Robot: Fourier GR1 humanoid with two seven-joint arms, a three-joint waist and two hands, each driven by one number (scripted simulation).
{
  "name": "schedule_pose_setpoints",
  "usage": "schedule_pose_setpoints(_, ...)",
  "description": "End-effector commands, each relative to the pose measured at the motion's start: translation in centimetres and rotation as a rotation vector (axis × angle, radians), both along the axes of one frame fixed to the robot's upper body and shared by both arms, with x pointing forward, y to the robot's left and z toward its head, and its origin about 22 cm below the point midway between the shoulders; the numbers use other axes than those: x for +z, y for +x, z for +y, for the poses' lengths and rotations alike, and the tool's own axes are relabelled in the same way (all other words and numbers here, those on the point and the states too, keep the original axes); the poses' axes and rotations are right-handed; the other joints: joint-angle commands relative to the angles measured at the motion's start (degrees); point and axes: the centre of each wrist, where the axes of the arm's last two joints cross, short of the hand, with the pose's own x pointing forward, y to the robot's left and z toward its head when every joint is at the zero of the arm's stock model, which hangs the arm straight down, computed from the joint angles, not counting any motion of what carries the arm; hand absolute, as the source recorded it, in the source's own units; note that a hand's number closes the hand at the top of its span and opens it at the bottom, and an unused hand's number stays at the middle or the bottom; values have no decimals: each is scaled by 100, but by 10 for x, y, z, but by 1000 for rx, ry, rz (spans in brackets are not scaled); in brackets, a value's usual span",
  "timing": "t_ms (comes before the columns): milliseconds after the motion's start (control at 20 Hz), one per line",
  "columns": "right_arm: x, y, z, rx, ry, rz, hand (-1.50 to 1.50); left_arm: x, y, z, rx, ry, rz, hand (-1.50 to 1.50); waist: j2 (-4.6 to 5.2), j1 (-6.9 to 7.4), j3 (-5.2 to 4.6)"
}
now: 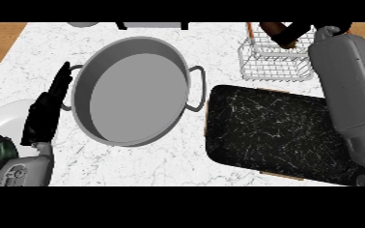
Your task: Pick the sweet potato from the tray and place it in the tiered basket
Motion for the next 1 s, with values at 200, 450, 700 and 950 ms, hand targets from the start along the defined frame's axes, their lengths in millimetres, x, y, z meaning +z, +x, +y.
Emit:
schedule_pose_setpoints(200,11,-10,-27,-32,183,-210,-150,6,6,6,11,10,11,0,-15,-48,-1)
schedule_pose_setpoints(450,56,-23,-30,-76,214,-328,-150,-8,5,1,9,-2,13,0,-39,-102,-5)
schedule_pose_setpoints(700,72,-47,-94,-187,305,-285,-150,-10,-17,10,10,-1,7,0,-49,-78,-2)
schedule_pose_setpoints(950,98,-90,-128,-209,372,-221,-150,-15,-9,13,39,-8,24,0,-61,-193,-6)
